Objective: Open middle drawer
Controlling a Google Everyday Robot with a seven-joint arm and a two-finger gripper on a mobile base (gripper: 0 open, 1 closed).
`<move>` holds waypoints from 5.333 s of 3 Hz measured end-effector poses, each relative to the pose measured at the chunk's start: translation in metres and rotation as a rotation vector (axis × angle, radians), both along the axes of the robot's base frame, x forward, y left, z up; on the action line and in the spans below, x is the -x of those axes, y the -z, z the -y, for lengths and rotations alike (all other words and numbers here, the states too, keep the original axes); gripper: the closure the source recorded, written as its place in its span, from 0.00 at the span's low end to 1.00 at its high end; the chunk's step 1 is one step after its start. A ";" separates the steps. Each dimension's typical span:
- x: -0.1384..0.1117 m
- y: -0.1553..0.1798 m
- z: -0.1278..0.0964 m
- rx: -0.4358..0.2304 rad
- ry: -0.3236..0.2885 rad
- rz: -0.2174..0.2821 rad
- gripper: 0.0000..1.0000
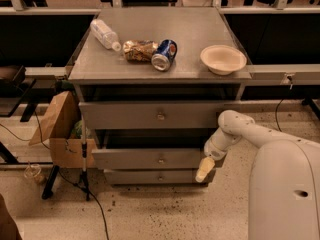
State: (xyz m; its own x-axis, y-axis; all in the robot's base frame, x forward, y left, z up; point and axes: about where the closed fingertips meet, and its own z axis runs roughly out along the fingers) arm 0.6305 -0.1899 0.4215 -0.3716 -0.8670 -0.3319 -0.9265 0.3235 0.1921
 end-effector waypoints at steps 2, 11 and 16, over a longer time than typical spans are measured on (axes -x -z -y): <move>0.001 0.000 -0.002 0.002 -0.015 -0.004 0.00; 0.006 0.001 0.019 0.031 -0.081 0.027 0.00; 0.010 -0.006 0.023 0.037 -0.080 0.055 0.00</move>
Offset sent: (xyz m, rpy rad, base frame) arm -0.1455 0.0084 -0.1096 -0.0530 0.1250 0.3542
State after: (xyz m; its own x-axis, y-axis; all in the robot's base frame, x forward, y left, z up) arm 0.6201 -0.2130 0.4277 -0.2830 -0.9052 -0.3170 -0.9584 0.2544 0.1293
